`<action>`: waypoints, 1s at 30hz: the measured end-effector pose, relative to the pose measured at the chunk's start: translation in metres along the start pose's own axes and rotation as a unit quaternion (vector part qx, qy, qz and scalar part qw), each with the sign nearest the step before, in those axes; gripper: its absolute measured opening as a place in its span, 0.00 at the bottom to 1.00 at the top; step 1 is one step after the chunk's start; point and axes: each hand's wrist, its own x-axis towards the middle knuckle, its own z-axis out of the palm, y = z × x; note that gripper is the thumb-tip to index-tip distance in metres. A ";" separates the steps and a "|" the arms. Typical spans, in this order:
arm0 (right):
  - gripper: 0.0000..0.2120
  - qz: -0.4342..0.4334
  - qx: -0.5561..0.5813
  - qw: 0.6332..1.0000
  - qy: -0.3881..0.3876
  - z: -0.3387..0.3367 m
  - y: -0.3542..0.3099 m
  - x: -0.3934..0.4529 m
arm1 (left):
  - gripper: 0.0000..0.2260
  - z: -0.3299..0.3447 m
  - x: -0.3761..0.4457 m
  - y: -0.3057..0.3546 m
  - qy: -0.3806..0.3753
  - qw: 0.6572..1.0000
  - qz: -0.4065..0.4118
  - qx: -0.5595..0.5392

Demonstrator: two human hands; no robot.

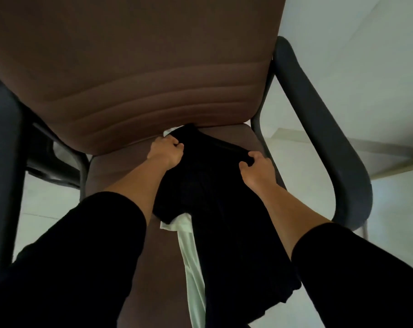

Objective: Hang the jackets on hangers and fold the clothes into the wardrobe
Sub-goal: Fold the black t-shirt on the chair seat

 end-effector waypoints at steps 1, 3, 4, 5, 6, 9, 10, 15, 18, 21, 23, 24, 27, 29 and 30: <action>0.23 0.005 -0.006 1.000 0.004 0.004 0.002 0.005 | 0.19 0.005 0.009 -0.002 -0.007 1.000 0.000 0.019; 0.24 0.012 -0.015 1.000 0.014 0.012 0.007 0.013 | 0.21 0.014 0.025 -0.003 -0.010 0.999 0.007 0.038; 0.25 0.015 -0.020 1.000 0.016 0.015 0.009 0.017 | 0.22 0.017 0.030 -0.002 -0.008 0.999 0.013 0.038; 0.26 0.020 -0.028 0.999 0.017 0.018 0.011 0.021 | 0.23 0.020 0.036 -0.001 -0.004 0.999 0.019 0.035; 0.27 0.024 -0.038 0.999 0.021 0.020 0.012 0.024 | 0.24 0.022 0.040 0.000 0.000 0.999 0.024 0.035; 0.28 0.029 -0.053 0.997 0.045 0.023 0.015 0.032 | 0.28 0.029 0.051 0.003 0.015 0.997 0.015 0.074; 0.28 0.032 -0.051 0.997 0.051 0.023 0.016 0.034 | 0.29 0.031 0.054 0.004 0.026 0.995 0.008 0.093; 0.20 0.046 -0.044 0.996 0.065 0.032 0.018 0.034 | 0.25 0.033 0.062 0.004 0.031 0.992 -0.001 0.120; 0.15 0.041 -0.021 0.996 0.071 0.035 0.016 0.024 | 0.24 0.027 0.051 0.004 0.030 0.993 0.040 0.102; 0.16 0.018 0.007 0.996 0.089 0.026 0.006 0.009 | 0.22 0.009 0.029 0.006 0.042 0.997 0.065 0.030; 0.17 0.000 0.033 0.994 0.104 0.011 -0.006 -0.007 | 0.17 -0.012 0.009 0.008 0.031 0.996 0.070 -0.046; 0.17 -0.010 0.051 0.993 0.109 0.001 -0.013 -0.017 | 0.13 -0.025 -0.002 0.011 0.037 0.993 0.078 -0.081; 0.11 -0.056 0.092 0.986 0.131 -0.035 -0.037 -0.051 | 0.07 -0.068 -0.042 0.026 0.090 0.975 0.128 -0.155; 0.06 -0.107 0.096 0.977 0.159 -0.065 -0.055 -0.076 | 0.10 -0.098 -0.072 0.040 0.123 0.956 0.184 -0.191; 0.05 -0.132 0.103 0.971 0.170 -0.081 -0.065 -0.089 | 0.12 -0.114 -0.089 0.048 0.129 0.947 0.217 -0.199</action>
